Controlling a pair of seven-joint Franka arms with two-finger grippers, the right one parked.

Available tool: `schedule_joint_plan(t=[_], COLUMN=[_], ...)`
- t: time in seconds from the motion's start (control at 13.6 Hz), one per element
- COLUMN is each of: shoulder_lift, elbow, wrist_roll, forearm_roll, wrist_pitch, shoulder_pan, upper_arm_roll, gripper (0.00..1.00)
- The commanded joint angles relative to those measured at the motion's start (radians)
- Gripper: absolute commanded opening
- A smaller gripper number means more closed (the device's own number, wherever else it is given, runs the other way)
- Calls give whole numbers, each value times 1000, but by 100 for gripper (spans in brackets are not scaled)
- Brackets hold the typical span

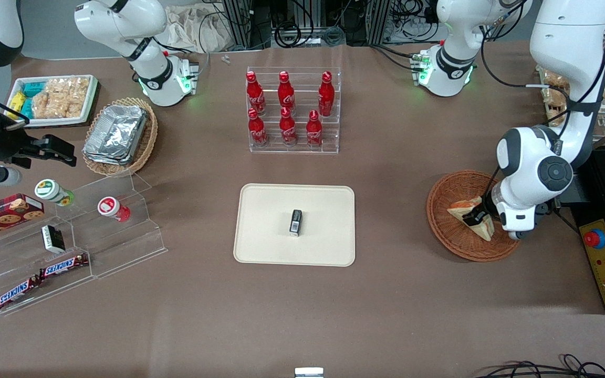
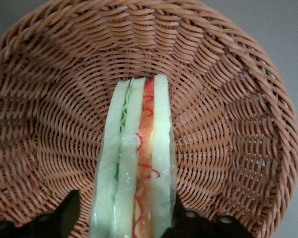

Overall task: Place sandwich from basket to tray
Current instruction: 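Lower the left gripper and close it on the wrapped sandwich, then lift the sandwich out of the basket with the left gripper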

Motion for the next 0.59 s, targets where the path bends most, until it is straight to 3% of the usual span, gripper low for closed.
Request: schedule_joint_plan(t=[0.0, 0.22, 0.52], shoulder_lift=[-39, -125, -148], elbow=[-3, 36, 252], wrist_roll=[-35, -26, -20], forearm_roll=[27, 25, 22], wrist_pitch=[11, -108, -413], shoulder_pan=[4, 11, 2], upper_arm_roll=[2, -4, -69], gripper=[6, 1, 0])
